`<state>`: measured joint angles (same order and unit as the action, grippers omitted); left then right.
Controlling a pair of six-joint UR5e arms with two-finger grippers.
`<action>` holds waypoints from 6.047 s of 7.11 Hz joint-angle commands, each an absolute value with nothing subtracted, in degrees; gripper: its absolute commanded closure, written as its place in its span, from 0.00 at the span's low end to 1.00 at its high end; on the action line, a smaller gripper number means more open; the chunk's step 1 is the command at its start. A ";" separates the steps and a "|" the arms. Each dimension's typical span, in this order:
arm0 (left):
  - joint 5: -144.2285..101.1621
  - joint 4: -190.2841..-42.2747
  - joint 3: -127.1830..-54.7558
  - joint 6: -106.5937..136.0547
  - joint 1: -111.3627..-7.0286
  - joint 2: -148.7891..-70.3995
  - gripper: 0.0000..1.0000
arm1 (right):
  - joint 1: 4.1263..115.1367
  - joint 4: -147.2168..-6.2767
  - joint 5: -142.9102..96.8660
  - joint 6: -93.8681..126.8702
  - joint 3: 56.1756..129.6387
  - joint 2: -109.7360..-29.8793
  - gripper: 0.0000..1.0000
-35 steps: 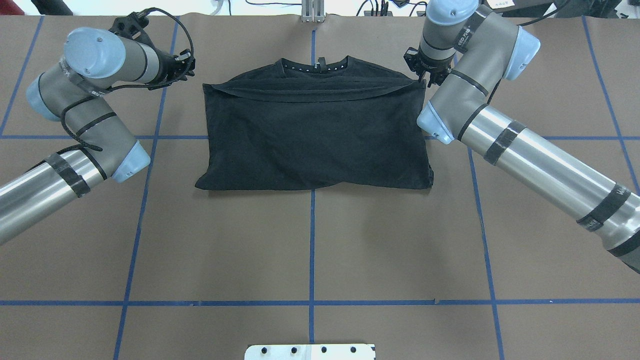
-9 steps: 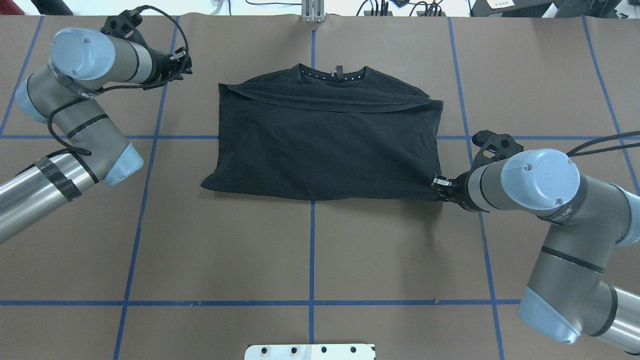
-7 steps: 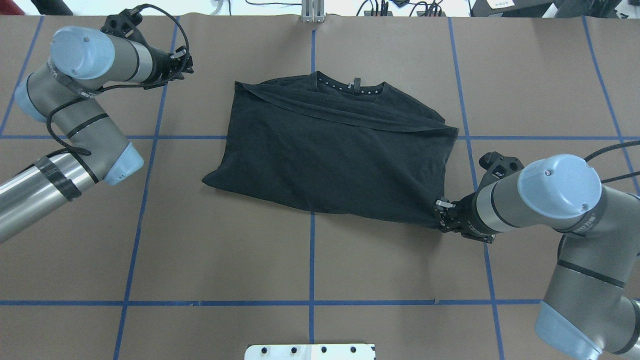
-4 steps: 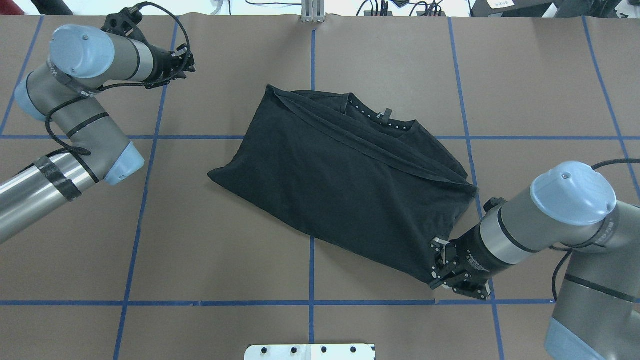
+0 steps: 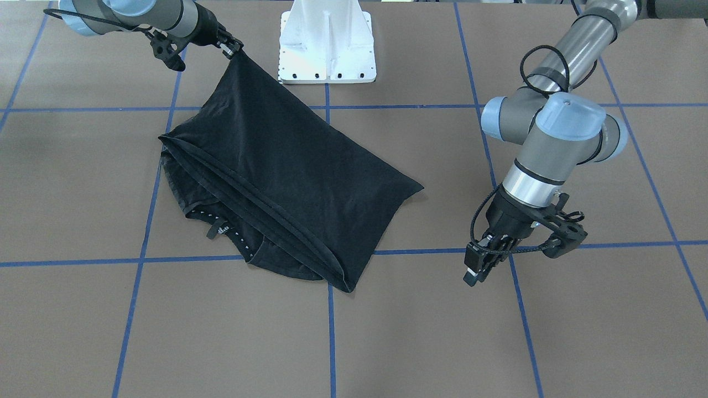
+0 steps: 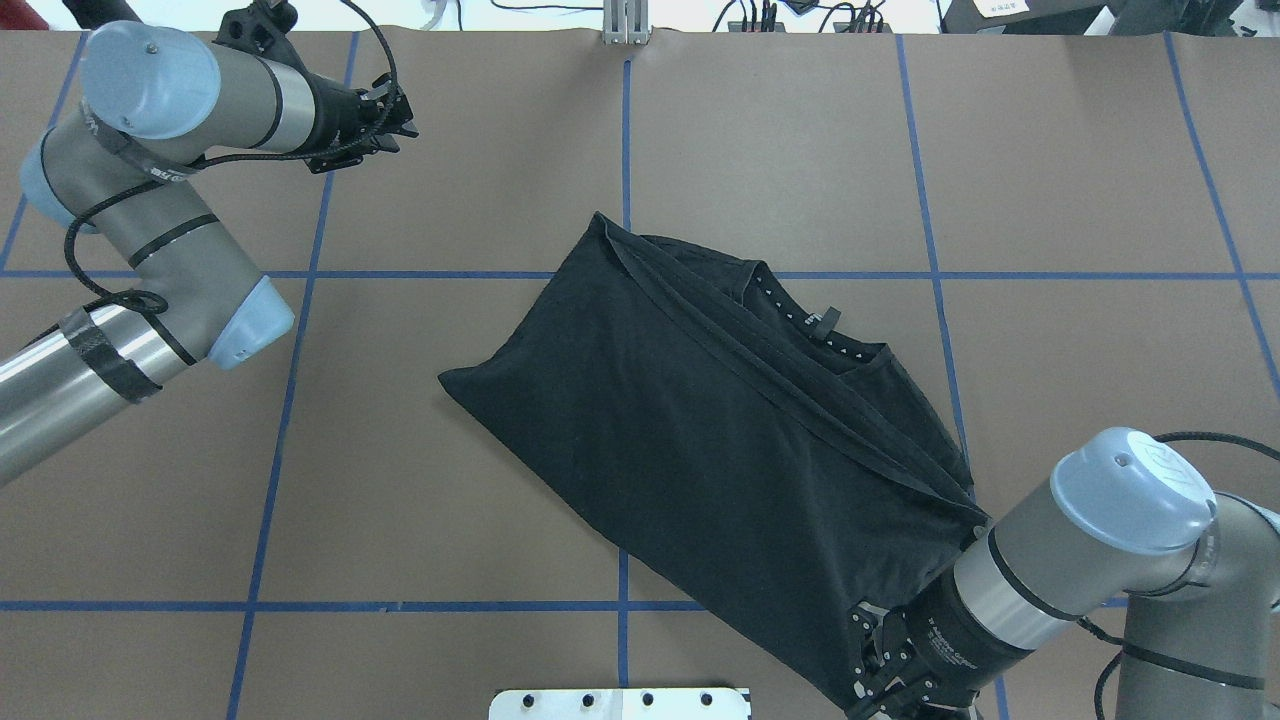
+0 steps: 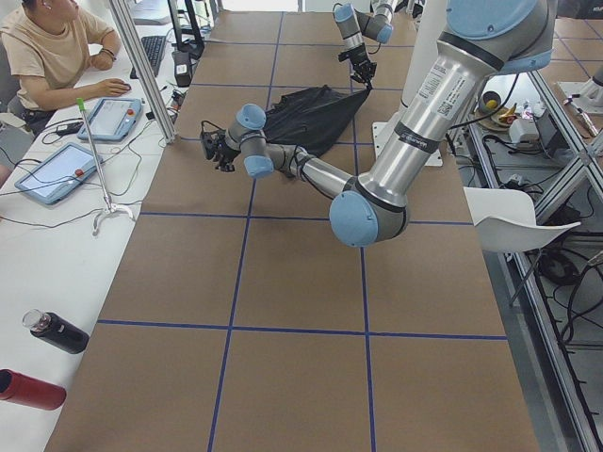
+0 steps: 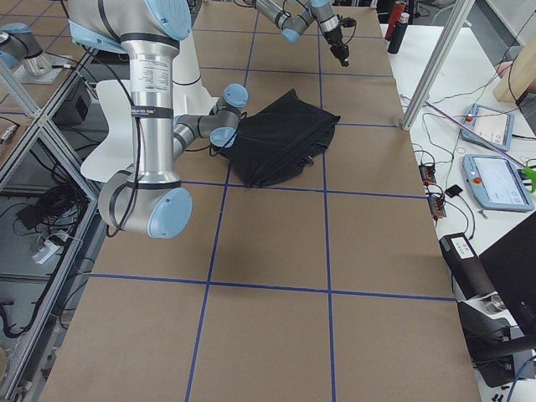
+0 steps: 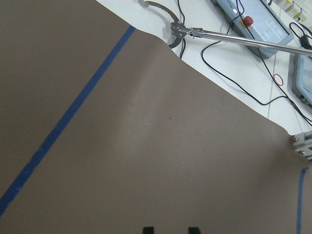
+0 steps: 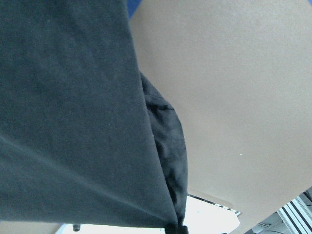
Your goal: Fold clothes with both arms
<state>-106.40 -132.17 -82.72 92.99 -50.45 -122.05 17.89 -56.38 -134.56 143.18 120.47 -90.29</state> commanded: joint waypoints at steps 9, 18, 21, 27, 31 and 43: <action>-101.25 -116.28 -101.82 108.55 -29.80 -111.17 0.49 | 44.30 -55.81 -138.78 135.00 109.25 -76.11 0.00; -101.34 -118.64 -96.26 107.93 -29.53 -112.15 0.44 | 44.21 -55.81 -138.78 134.03 108.28 -76.29 0.00; -101.08 -122.52 -94.57 107.85 -29.71 -112.41 1.00 | 44.03 -55.81 -138.87 134.03 108.46 -76.20 0.00; -100.12 -127.24 -82.05 93.08 -45.06 -125.56 1.00 | 45.52 -55.72 -138.95 133.95 109.07 -76.20 0.00; -93.69 -145.37 -50.48 87.83 -45.70 -144.04 1.00 | 49.22 -55.37 -133.19 127.01 109.16 -74.62 0.00; -103.36 -111.72 -112.48 83.06 -45.79 -111.80 0.28 | 20.77 -98.66 -98.83 57.70 108.11 -60.92 0.41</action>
<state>-103.33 -114.25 -108.84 83.35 -46.10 -113.46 23.50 -93.15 -103.56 64.30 108.38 -62.51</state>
